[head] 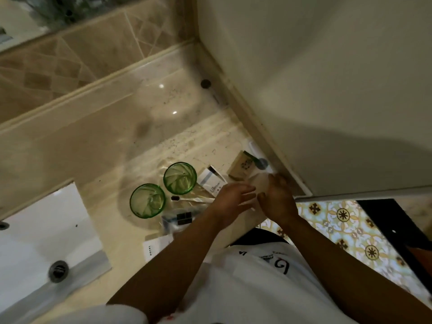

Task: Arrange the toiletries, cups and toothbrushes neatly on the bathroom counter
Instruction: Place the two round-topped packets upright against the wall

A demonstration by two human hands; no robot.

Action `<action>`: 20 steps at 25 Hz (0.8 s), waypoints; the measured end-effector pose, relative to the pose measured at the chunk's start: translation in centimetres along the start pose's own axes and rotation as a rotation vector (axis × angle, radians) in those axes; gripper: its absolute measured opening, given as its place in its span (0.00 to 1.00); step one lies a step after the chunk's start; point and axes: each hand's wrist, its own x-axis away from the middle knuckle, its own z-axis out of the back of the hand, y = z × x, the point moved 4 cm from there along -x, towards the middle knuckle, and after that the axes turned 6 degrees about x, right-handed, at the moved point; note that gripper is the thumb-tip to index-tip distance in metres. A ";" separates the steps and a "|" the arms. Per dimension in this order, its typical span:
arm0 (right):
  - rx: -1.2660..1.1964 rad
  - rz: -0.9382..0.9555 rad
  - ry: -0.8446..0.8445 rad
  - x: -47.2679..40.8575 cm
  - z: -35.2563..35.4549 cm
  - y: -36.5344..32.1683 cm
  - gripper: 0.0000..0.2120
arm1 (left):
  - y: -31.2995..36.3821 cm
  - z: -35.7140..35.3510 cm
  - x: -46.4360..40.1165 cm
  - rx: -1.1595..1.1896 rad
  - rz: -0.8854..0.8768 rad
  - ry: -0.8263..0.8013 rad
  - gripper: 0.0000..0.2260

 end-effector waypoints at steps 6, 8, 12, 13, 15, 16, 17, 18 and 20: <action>-0.154 -0.040 0.017 0.6 -0.5 2.1 0.23 | -0.1 -3.2 -3.3 -0.223 0.027 0.130 0.11; -0.264 -0.125 -0.007 0.1 -0.6 2.5 0.24 | -0.2 -3.1 -3.7 -0.186 0.038 0.126 0.07; -0.455 -0.252 -0.051 -0.7 -0.5 2.7 0.23 | -1.1 -3.0 -4.1 -0.090 0.108 0.118 0.08; -0.473 -0.270 -0.071 -0.8 -0.4 2.8 0.21 | -1.4 -3.2 -4.1 -0.075 0.117 0.105 0.09; -0.478 -0.288 -0.088 -1.2 -0.3 3.1 0.14 | -1.6 -3.7 -4.0 -0.097 0.110 0.107 0.08; -0.473 -0.295 -0.082 -1.4 -0.4 3.2 0.11 | -1.7 -3.9 -4.0 -0.114 0.112 0.112 0.08; -0.458 -0.304 -0.077 -1.5 -0.3 3.2 0.07 | -1.7 -4.1 -3.9 -0.113 0.116 0.113 0.09; -0.452 -0.309 -0.069 -1.8 -0.3 3.3 0.06 | -1.6 -4.3 -3.9 -0.108 0.123 0.116 0.10; -0.433 -0.313 -0.061 -1.9 0.0 3.3 0.12 | -1.5 -4.4 -4.0 -0.108 0.134 0.112 0.07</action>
